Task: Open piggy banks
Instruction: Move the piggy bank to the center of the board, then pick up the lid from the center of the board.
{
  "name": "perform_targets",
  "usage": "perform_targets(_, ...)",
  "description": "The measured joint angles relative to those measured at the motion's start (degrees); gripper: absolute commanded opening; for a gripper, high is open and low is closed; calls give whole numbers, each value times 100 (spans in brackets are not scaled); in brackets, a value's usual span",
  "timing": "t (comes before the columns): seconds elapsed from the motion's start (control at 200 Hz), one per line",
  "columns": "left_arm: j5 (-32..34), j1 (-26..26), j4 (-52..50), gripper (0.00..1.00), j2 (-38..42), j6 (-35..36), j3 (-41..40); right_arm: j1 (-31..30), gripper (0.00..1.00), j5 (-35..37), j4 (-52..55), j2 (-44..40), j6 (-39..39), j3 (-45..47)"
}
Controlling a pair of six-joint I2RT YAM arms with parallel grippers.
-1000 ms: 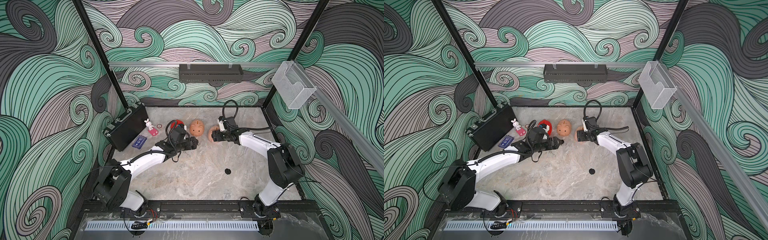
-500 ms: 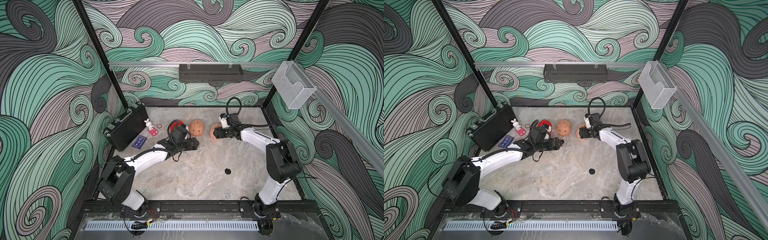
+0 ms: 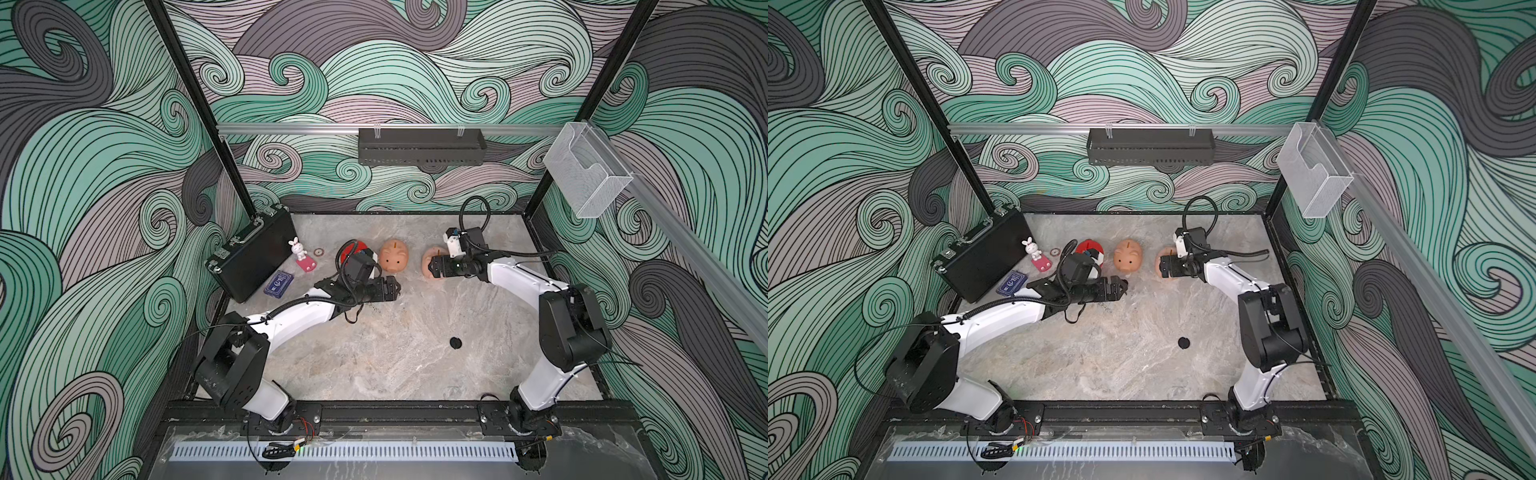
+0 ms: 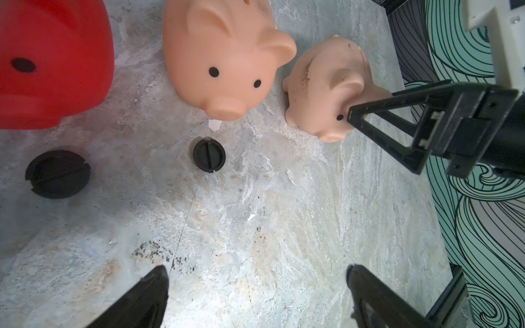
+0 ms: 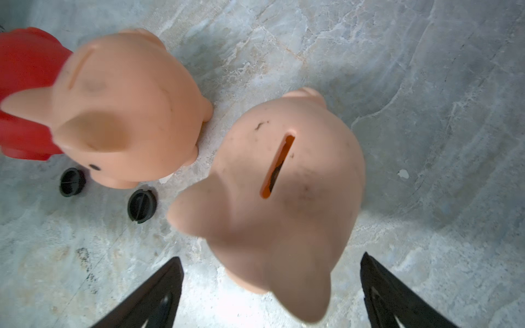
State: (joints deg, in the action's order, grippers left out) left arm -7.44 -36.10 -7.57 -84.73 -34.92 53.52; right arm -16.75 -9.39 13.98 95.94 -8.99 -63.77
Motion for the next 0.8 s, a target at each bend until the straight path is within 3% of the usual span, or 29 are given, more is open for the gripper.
perform_targets(0.21,-83,-282,31,94,638,-9,-439,-188,85,387,-63,-1565,-782,1130)
perform_targets(0.41,-90,-863,343,90,721,-199,-1086,-671,73,739,789,-2765,-1401,2166)
perform_targets(0.635,-70,-1567,1117,89,85,-487,-1274,-1443,56,1036,2070,-3901,-2223,2841)
perform_targets(0.801,-55,-1967,1604,88,-568,-584,-1193,-1742,44,1161,2559,-4113,-2621,2889)
